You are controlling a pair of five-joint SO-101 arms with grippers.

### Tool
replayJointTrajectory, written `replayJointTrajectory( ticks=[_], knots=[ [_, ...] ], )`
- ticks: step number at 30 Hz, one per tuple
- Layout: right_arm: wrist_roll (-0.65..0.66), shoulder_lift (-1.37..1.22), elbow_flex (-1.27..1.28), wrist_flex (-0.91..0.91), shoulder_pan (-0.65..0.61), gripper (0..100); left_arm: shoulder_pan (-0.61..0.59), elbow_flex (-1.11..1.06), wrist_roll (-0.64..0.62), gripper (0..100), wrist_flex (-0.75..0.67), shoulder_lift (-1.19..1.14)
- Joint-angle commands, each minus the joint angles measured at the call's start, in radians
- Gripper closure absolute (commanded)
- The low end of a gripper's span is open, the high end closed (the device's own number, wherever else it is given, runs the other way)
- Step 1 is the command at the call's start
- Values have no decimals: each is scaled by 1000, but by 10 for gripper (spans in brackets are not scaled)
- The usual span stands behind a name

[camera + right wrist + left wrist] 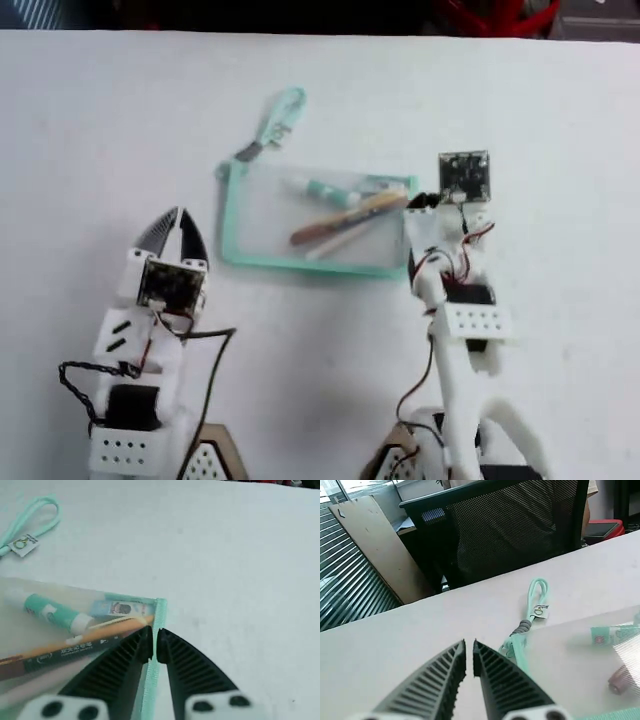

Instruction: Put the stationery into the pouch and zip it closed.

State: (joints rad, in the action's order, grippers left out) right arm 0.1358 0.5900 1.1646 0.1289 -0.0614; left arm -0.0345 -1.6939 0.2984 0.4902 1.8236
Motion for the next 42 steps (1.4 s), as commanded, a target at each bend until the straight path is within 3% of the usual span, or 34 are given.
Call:
replayJointTrajectory(
  ticks=[1,5,9,15,23,29,36,42],
  knots=[
    [-2,99,35,-24,-31,967,-8,3,-17,950,-21,5],
    [-2,183,44,38,-36,967,-8,3,-15,950,-17,5],
    [0,325,-31,257,-4,967,-25,103,-15,921,49,5],
    [55,618,-390,786,59,967,-28,640,-15,913,348,2],
    [114,903,-875,1276,-90,967,-35,1395,66,913,681,-255],
    [118,1095,-993,1380,-102,967,-30,1878,-46,913,936,-369],
    [112,1207,-1085,1500,-101,967,-33,2209,-98,913,1226,-372],
    [110,1216,-1246,1580,-101,967,-36,2357,-100,913,1286,-298]
  ],
)
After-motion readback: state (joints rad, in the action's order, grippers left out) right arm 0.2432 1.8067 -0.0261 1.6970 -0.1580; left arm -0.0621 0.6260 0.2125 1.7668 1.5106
